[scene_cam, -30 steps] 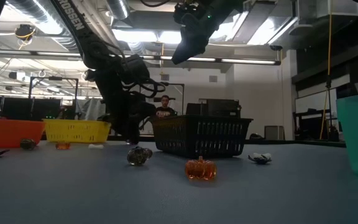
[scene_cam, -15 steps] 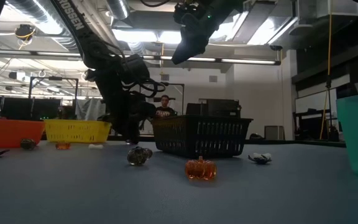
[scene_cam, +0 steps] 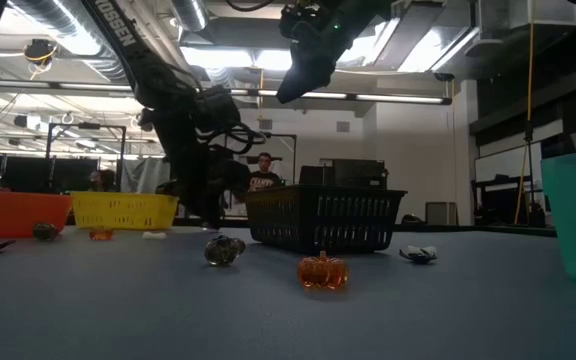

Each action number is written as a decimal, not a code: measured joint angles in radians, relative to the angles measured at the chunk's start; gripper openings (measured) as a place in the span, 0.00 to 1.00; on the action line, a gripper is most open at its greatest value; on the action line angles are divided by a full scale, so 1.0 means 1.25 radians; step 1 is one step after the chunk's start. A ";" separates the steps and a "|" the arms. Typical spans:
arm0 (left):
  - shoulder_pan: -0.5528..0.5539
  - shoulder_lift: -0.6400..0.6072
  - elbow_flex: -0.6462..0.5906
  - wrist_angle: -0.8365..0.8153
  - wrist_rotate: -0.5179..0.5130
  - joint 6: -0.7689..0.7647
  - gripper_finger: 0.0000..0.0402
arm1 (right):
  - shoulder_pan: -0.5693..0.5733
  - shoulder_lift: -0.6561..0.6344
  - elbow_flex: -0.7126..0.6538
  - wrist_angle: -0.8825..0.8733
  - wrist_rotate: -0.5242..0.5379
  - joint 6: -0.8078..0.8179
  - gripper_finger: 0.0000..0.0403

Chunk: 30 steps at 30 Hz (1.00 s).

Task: Sort Halloween decoration
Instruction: Put the violet witch hat into the top yellow bin

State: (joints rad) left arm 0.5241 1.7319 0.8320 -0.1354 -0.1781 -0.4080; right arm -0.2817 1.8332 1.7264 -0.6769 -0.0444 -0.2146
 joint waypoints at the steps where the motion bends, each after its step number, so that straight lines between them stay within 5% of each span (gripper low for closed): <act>1: 0.002 0.000 0.003 0.001 0.000 0.000 0.00 | 0.000 0.000 0.000 0.000 0.000 0.000 0.36; 14: 0.028 -0.017 0.012 0.008 0.028 0.020 0.00 | 0.000 0.000 0.000 -0.002 0.000 0.000 0.36; 30: 0.086 -0.163 0.013 -0.057 0.034 0.044 0.00 | 0.000 0.000 0.000 -0.004 0.002 0.000 0.36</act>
State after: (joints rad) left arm 0.6315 1.5277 0.8478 -0.2070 -0.1358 -0.3525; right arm -0.2817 1.8332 1.7264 -0.6823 -0.0423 -0.2146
